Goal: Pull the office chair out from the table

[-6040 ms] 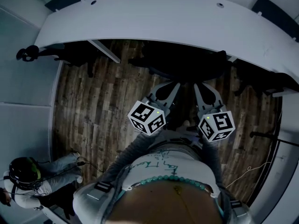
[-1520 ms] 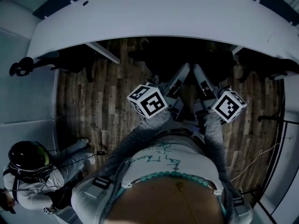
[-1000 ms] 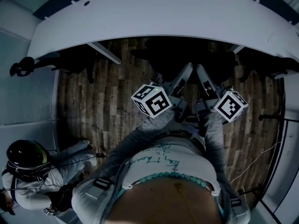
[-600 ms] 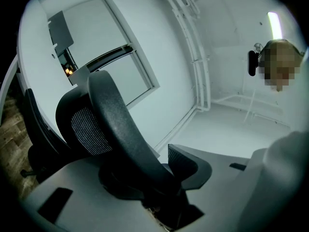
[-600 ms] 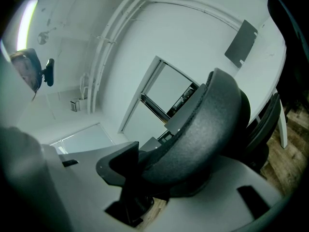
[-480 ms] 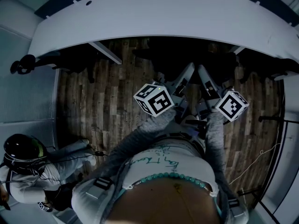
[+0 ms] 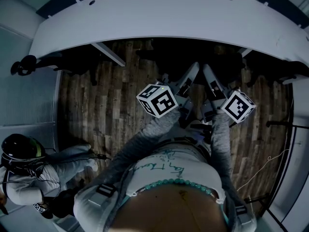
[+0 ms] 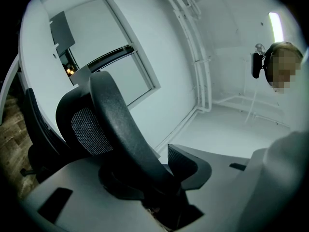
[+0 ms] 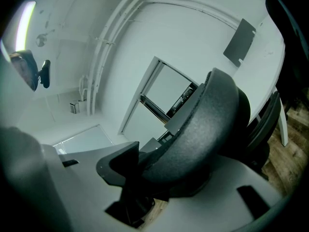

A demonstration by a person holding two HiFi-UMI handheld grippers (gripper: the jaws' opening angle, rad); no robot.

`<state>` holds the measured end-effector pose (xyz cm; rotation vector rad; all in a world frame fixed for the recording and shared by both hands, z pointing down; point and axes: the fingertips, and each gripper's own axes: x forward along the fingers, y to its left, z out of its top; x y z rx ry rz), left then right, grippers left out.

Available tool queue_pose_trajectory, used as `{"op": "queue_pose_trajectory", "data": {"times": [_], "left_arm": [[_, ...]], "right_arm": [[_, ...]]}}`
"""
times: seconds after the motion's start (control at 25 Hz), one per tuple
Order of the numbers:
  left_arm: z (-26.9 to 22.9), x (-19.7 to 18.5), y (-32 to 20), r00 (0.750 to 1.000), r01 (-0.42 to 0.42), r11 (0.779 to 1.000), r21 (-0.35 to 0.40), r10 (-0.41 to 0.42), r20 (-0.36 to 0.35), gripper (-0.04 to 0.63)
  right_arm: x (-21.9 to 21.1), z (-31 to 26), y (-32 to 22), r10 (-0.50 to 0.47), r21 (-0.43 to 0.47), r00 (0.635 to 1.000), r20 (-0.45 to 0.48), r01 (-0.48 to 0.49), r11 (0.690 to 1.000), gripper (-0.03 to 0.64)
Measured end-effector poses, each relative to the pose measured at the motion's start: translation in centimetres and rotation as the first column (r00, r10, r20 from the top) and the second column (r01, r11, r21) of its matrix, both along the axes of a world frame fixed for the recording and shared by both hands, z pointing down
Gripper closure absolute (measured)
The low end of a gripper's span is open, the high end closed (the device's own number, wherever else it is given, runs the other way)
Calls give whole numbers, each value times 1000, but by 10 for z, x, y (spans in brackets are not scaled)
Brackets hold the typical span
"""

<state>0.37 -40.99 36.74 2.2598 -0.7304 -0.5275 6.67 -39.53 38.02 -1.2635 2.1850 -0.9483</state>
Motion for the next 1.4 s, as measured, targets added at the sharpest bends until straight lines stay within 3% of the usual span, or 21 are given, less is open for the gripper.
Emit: {"op": "queue_pose_trajectory", "data": {"times": [1.4], "left_arm": [[7,-2,0,1000,15,999,-36,-16,-26,453]], "right_arm": [[0,7,1,0,-13,1000,21,1,1000,445]]}}
